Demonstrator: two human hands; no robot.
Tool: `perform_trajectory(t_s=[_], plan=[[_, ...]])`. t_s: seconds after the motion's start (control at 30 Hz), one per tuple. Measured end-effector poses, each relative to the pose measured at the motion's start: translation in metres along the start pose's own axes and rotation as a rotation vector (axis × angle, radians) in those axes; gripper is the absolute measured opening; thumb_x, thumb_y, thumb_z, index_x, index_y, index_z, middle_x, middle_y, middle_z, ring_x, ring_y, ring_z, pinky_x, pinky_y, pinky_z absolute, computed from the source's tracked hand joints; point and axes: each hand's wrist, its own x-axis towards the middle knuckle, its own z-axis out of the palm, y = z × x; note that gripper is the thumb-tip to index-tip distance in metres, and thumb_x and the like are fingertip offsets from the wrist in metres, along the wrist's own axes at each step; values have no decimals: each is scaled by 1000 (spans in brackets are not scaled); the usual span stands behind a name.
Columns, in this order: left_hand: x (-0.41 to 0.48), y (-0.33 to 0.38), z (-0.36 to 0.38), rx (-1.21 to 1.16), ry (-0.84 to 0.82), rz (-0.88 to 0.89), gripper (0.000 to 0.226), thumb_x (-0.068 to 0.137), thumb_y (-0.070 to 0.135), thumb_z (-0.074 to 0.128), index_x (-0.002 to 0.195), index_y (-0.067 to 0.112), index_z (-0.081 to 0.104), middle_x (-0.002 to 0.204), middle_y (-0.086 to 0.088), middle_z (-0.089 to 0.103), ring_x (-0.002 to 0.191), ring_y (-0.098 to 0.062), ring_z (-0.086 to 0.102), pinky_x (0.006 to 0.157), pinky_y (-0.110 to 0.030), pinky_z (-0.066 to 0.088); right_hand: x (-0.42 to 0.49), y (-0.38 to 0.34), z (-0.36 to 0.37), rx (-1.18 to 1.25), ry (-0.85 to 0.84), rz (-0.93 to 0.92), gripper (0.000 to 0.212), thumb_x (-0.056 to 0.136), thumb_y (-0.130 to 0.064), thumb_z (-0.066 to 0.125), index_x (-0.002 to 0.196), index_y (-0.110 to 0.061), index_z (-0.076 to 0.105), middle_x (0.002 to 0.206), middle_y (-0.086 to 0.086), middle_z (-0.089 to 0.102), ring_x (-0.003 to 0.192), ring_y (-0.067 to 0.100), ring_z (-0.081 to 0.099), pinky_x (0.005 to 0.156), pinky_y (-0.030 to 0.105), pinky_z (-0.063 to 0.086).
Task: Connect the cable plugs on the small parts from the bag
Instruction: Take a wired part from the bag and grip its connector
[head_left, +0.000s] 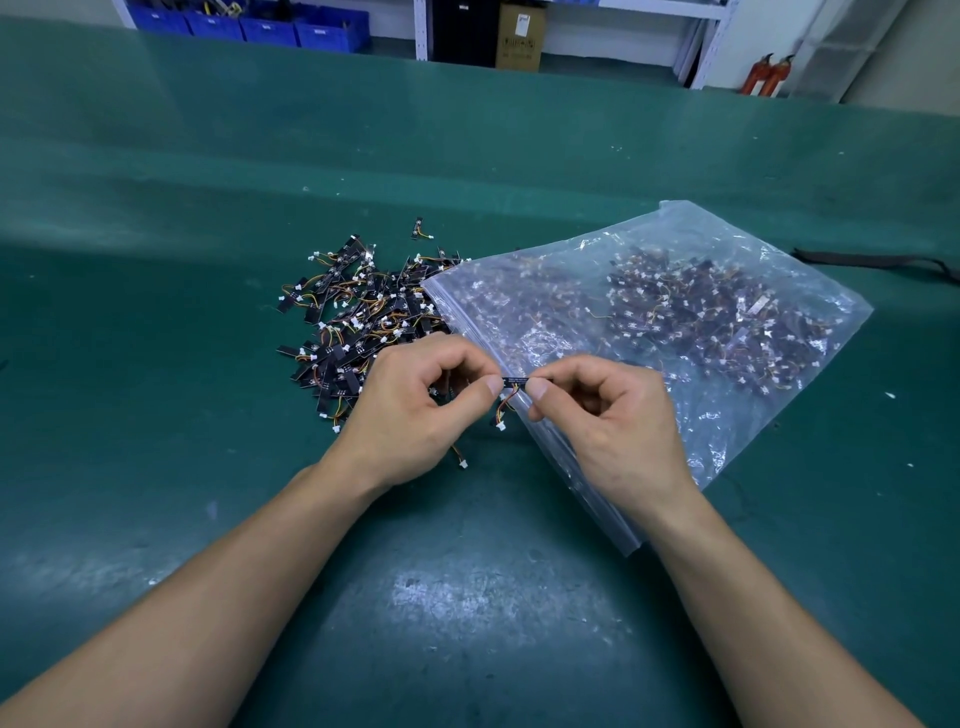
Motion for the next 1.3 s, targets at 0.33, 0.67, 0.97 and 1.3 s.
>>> perform_trajectory(t_s=[0.33,0.67,0.97,1.3], plan=[[0,1,0,13,10,16,11,86,12,65,76,16,68,71,13,61,65,-6,53,65,-20,40,1,2,-1,-29,-5,14,24,90,-10,72,70,-23,72,61,-8,67,53,6,47,52,18,38],[0,2,0,5,-3,4,12,86,12,65,76,17,67,70,13,61,64,-4,53,65,-19,40,0,2,1,-35,11,-4,13,85,-21,70,73,-23,73,67,-3,70,58,28,55,55,35,45],[-1,3,-1,6,-24,4,11,86,13,64,77,18,67,71,12,62,66,-6,55,66,-20,41,1,3,0,-42,-13,9,25,88,-3,71,70,-20,73,60,-11,65,51,2,41,52,13,35],[0,3,0,32,1,9,12,86,13,65,75,19,67,70,13,61,65,-5,54,65,-19,41,1,3,2,-26,3,19,13,83,-23,67,71,-24,72,67,-5,71,57,17,54,57,29,45]])
